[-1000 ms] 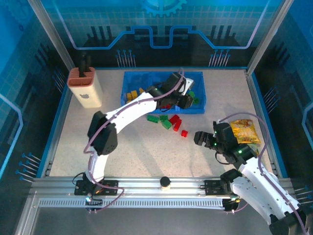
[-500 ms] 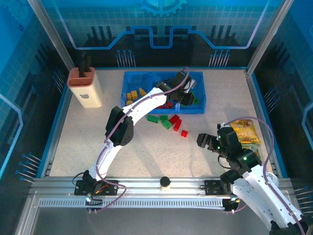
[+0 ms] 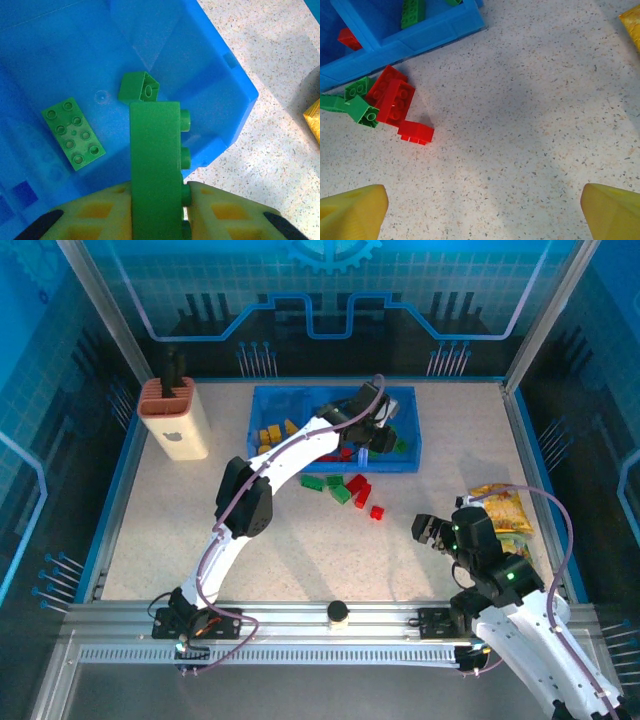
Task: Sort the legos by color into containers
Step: Place the lego in the container, then pick up the lego from the center of the table.
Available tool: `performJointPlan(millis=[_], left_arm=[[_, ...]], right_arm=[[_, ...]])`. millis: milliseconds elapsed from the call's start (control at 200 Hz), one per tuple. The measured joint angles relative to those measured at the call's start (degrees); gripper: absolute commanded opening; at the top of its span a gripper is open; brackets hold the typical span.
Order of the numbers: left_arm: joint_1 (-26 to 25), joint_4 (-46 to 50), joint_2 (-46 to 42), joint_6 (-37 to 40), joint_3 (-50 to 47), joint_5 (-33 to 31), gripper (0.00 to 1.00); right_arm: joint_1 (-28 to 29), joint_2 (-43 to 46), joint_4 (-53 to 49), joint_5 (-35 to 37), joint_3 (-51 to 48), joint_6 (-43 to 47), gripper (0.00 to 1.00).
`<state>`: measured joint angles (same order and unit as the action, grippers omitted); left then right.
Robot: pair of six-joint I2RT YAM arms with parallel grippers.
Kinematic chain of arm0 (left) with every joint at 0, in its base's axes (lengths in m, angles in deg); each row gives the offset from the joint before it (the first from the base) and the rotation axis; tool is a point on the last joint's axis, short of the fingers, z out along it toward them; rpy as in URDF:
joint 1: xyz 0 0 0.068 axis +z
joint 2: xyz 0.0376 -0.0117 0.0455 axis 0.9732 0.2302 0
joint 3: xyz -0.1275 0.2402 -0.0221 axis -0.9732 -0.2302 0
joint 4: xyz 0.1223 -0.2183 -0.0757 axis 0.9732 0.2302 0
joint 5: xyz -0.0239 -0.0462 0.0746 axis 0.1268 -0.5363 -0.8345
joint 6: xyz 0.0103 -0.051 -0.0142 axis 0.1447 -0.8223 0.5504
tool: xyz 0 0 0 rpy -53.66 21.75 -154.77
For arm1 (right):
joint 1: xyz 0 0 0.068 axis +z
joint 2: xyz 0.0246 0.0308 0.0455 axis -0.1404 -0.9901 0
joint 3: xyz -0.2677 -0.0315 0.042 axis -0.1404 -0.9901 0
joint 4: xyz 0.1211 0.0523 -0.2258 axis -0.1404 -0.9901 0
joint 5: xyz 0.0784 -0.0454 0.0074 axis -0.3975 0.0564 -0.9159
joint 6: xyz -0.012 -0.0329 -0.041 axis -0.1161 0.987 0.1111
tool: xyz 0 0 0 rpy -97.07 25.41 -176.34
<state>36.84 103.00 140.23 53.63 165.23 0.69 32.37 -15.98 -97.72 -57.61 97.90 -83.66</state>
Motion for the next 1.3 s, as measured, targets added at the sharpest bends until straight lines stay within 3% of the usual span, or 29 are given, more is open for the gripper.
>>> performJointPlan(millis=[130, 210, 540, 955, 1141, 1301], left_arm=[[0.0, 0.02, 0.33, 0.02, 0.2, -0.15, 0.37], [0.0, 0.04, 0.44, 0.11, 0.2, -0.2, 0.45], [0.0, -0.81, -2.14, 0.22, -3.32, -0.22, 0.51], [1.29, -15.61, -34.77, -2.29, -45.33, -2.6, 0.53], [1.99, -19.89, -45.31, -5.07, -61.9, -4.87, 0.54], [1.99, -22.08, -53.35, -8.74, -75.32, -6.49, 0.55]], right_arm=[[0.0, 0.0, -0.02, 0.0, -0.02, -0.2, 1.0], [0.0, 0.0, -0.02, -0.02, -0.02, -0.2, 1.0], [0.0, -1.9, 0.66, -1.46, 0.0, 0.48, 1.0], [0.04, -21.2, 6.95, -9.44, 2.91, 8.87, 1.0], [1.4, -31.08, 9.46, -9.97, 7.13, 12.31, 1.0], [3.82, -38.88, 11.23, -9.97, 11.04, 14.19, 0.94]])
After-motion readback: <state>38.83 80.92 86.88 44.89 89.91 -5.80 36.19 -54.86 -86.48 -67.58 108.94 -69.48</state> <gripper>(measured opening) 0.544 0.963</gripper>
